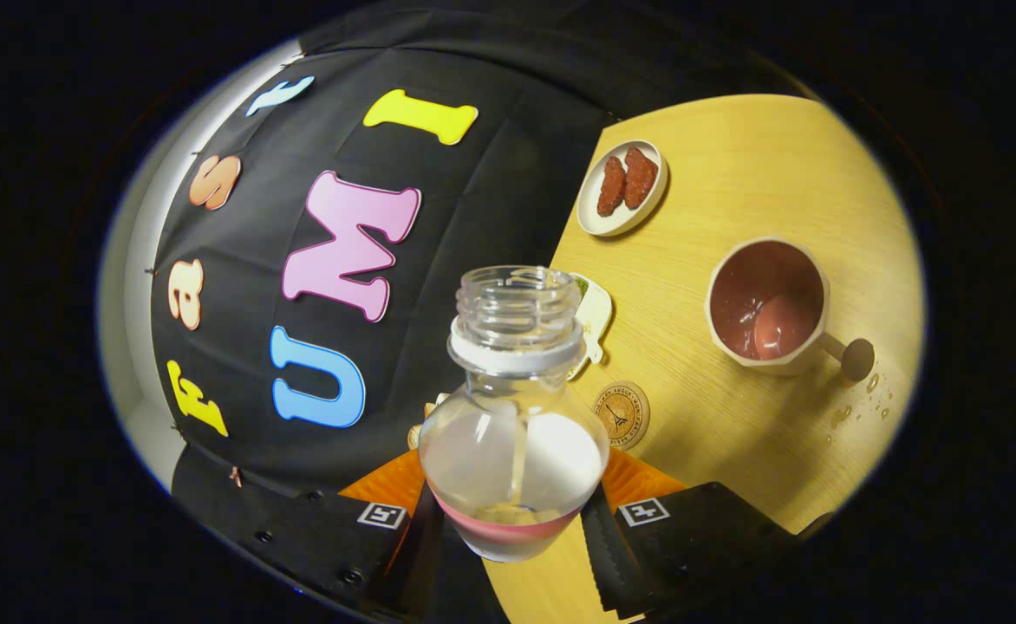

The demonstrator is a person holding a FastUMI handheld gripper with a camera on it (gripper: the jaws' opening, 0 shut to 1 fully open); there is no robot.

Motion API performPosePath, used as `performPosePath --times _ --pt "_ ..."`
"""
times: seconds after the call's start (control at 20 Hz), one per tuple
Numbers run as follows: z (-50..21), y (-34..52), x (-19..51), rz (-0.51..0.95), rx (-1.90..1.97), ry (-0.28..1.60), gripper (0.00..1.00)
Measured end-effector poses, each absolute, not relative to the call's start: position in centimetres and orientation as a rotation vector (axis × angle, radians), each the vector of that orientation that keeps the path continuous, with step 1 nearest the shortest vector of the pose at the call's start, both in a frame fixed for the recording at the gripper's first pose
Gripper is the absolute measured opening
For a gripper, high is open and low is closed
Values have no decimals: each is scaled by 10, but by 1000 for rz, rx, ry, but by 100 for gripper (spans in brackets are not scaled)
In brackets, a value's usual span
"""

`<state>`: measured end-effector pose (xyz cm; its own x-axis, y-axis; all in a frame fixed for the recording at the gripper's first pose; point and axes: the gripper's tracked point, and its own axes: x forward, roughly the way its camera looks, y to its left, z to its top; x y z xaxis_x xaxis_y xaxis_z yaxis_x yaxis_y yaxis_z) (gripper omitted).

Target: Take the bottle from table, then pour the juice into the cup, finally place the bottle on the coaster

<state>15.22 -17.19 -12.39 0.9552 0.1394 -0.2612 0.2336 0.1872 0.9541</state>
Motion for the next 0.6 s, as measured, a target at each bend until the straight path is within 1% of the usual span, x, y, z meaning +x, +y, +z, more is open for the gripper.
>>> performPosePath --times 0.25,0.6 --pt "-144 -173 159 -87 1499 378 73" --pt "-139 -181 163 -95 1675 392 73"
